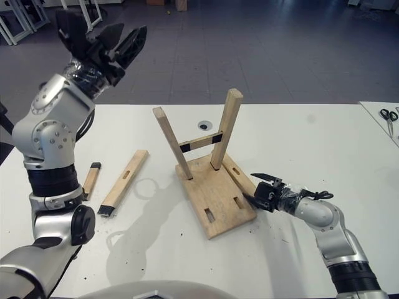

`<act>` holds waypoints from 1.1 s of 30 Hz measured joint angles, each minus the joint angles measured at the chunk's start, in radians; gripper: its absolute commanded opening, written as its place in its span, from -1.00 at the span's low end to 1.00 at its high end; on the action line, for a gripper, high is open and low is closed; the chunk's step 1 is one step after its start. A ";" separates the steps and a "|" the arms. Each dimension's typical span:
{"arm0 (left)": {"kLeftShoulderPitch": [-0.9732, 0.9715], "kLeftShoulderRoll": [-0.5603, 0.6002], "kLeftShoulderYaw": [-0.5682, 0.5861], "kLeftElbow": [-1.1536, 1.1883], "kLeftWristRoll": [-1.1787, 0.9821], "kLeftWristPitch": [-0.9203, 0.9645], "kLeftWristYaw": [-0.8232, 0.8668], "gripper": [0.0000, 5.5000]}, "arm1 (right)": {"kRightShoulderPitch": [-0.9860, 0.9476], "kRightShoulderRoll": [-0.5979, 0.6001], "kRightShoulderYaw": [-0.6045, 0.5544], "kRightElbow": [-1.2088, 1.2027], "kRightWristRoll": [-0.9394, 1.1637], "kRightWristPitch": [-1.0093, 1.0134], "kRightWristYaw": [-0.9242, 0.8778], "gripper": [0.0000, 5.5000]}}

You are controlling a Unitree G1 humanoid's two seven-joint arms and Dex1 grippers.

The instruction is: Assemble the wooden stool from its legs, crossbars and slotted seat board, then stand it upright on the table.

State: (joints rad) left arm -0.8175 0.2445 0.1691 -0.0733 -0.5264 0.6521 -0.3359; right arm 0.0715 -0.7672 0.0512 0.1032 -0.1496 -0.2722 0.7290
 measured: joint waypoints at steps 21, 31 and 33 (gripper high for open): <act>-0.036 -0.097 -0.153 0.176 -0.016 0.089 -0.053 0.26 | 0.000 0.011 0.121 -0.062 -0.037 -0.033 -0.044 0.20; -0.005 -0.090 -0.009 0.059 -0.020 -0.039 0.045 0.26 | 0.002 0.015 0.135 -0.074 -0.053 -0.025 -0.067 0.20; -0.071 -0.089 0.032 -0.016 -0.052 -0.072 0.060 0.26 | 0.002 0.015 0.138 -0.074 -0.053 -0.022 -0.068 0.20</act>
State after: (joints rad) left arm -0.8887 0.1555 0.2015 -0.0889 -0.5782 0.5802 -0.2764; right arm 0.0733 -0.7525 0.1896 0.0294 -0.2027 -0.2938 0.6611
